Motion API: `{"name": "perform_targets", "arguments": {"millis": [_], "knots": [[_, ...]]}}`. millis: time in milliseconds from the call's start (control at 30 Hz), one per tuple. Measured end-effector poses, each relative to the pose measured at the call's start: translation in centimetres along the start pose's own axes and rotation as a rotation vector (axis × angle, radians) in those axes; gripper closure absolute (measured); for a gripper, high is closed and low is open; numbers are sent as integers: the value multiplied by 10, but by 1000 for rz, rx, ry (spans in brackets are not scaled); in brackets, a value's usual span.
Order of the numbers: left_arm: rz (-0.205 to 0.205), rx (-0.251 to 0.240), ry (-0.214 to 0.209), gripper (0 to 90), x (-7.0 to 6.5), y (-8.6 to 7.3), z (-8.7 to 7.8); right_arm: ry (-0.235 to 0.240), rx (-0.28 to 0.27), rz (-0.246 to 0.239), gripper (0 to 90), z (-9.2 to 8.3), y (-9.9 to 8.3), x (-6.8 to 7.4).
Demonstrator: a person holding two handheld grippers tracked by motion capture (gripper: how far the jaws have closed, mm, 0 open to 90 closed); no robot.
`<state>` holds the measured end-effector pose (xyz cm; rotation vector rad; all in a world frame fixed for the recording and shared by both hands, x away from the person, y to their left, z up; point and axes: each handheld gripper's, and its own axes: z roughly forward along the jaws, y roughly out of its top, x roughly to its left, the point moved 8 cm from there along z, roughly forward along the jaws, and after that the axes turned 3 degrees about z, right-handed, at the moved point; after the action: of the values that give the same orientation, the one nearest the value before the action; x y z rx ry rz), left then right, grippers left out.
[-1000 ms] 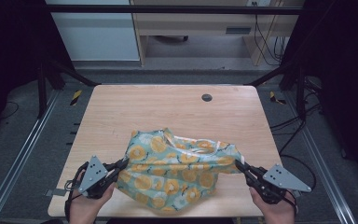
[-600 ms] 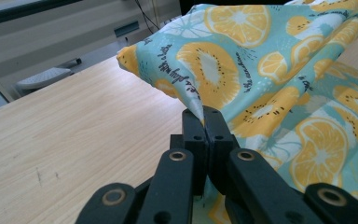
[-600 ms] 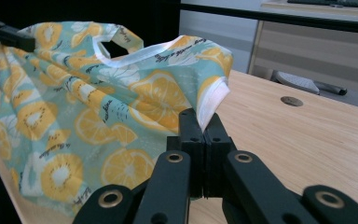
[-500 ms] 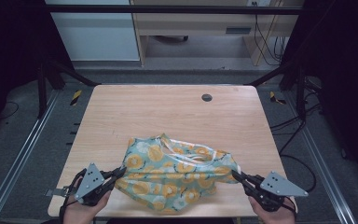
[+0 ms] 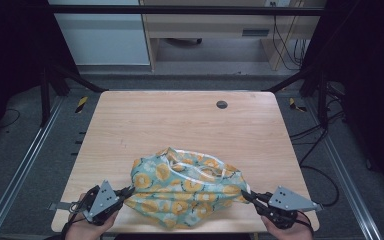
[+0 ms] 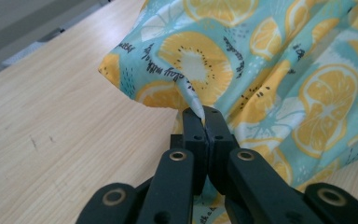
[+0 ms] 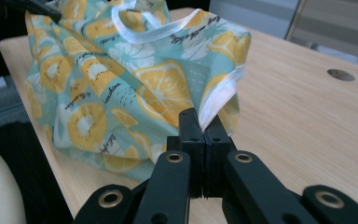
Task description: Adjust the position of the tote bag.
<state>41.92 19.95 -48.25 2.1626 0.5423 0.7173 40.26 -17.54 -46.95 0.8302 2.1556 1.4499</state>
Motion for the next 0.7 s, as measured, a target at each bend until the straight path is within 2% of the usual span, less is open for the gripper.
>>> {"name": "perform_targets", "arguments": {"millis": [33,133,267,400,533,700], "knots": [[-7,17,-13,900,-2,-2,2,4,12,-2,895,1,-2,0],[4,37,-17,899,-4,-5,6,9,46,-7,895,5,-7,1],[46,90,-15,899,-2,-10,16,12,77,-21,895,9,-11,2],[58,119,-20,899,-2,-13,25,14,121,-42,895,16,-16,3],[79,155,-18,897,-4,-15,33,12,142,-46,895,20,-19,2],[83,171,-18,895,-5,-15,39,3,167,-42,894,25,-22,0]]}}
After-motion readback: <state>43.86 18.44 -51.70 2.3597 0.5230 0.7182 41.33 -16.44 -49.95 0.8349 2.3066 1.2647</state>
